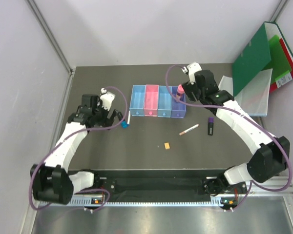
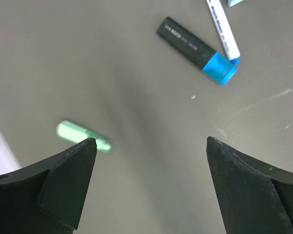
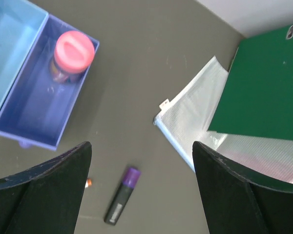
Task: Sort the stationery into containers
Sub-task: Pick up the pen from the center of the board.
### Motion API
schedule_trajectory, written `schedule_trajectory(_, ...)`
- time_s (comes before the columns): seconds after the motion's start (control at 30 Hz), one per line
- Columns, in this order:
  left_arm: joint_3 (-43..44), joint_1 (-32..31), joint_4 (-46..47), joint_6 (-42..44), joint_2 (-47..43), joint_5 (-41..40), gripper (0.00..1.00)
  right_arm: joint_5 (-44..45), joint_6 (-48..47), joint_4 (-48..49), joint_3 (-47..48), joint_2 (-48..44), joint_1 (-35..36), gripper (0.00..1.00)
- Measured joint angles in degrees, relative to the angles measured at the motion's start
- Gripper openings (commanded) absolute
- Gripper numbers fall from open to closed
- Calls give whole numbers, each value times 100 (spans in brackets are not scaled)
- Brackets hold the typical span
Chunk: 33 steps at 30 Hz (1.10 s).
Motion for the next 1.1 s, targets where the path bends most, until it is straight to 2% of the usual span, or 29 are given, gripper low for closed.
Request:
schedule_trajectory(0.37, 994, -275, 50, -1276, 1829, 310, 96, 9, -107, -109, -98, -393, -293, 84)
schedule_trajectory(0.67, 1849, -527, 63, -2068, 3399, -48, 94, 22, -94, -138, -131, -409, -654, 84)
schedule_trajectory(0.93, 1873, -527, 55, -2426, 3738, -798, 93, -24, -35, -142, -127, -409, -737, 84)
schedule_trajectory(1.1, 1873, -549, 98, -2507, 3764, -929, 94, -72, 22, -175, -37, -378, -748, 83)
